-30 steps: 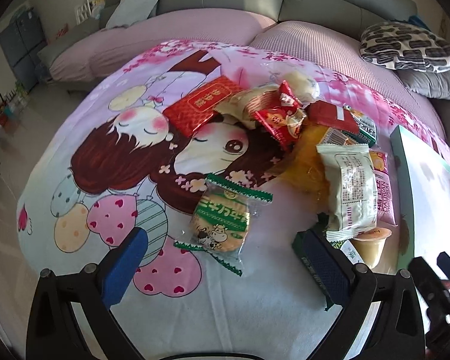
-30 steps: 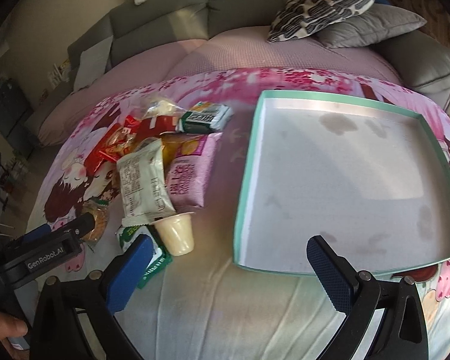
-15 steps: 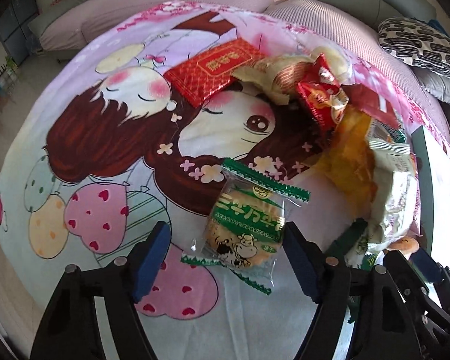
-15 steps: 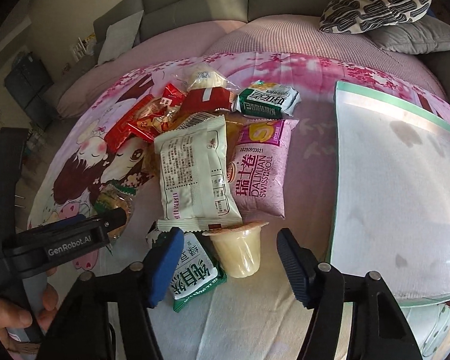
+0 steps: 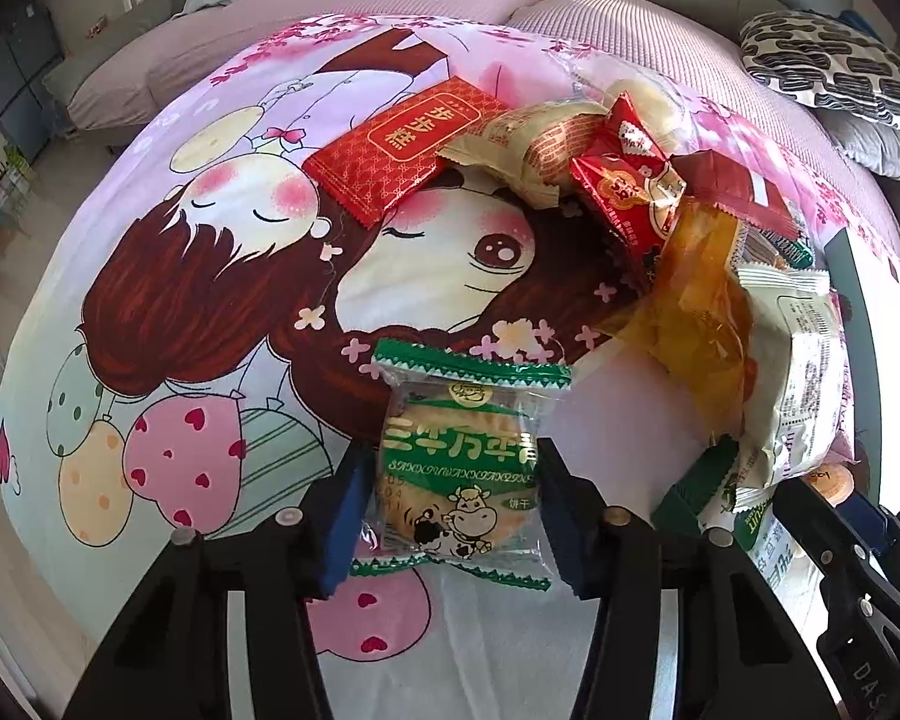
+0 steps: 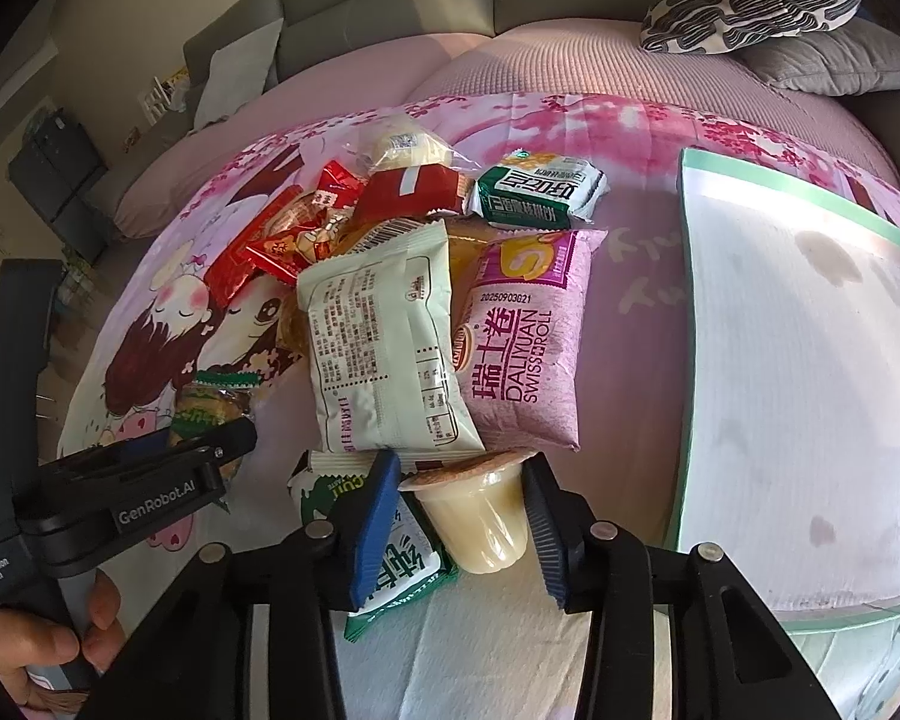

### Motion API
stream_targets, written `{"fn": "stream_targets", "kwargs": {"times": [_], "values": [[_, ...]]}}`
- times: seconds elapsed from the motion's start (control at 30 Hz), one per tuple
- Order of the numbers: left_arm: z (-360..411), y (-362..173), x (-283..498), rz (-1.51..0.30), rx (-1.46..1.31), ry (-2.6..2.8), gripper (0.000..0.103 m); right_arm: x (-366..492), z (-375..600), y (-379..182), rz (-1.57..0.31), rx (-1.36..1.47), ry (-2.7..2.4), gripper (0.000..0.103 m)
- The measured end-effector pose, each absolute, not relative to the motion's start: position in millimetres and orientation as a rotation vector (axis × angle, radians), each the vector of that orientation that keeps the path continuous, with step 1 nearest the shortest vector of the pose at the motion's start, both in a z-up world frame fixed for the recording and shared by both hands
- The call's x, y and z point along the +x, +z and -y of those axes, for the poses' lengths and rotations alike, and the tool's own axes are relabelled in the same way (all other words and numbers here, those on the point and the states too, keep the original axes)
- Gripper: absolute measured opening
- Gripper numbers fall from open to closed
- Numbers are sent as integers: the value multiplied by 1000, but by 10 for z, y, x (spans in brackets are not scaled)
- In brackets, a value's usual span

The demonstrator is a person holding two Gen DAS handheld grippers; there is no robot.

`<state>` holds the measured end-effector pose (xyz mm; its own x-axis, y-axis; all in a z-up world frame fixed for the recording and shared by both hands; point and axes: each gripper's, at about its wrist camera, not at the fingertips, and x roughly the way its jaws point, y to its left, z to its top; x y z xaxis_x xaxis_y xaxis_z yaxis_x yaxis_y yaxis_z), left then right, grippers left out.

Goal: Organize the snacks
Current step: 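Grasp the green biscuit pack with left tool while right tool grasps the pudding cup, then place the biscuit pack and pudding cup into the white tray, open both tools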

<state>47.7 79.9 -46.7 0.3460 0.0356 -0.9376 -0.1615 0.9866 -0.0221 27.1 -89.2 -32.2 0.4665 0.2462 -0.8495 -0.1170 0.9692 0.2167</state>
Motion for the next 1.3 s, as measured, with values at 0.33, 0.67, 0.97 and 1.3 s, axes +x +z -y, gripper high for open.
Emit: {"fn": "stream_targets", "kwargs": {"times": [0.33, 0.67, 0.97, 1.3], "values": [[-897, -187, 323, -1123, -148, 109, 52, 172, 926, -158, -1022, 145, 237, 44], [-599, 269, 253, -1006, -105, 55, 52, 54, 1111, 203, -909, 200, 245, 44], [98, 462, 406, -974, -14, -104, 52, 1, 1779, 300, -859, 299, 63, 44], [1150, 315, 437, -1011, 108, -348, 52, -229, 2864, 183, -850, 421, -292, 44]]}}
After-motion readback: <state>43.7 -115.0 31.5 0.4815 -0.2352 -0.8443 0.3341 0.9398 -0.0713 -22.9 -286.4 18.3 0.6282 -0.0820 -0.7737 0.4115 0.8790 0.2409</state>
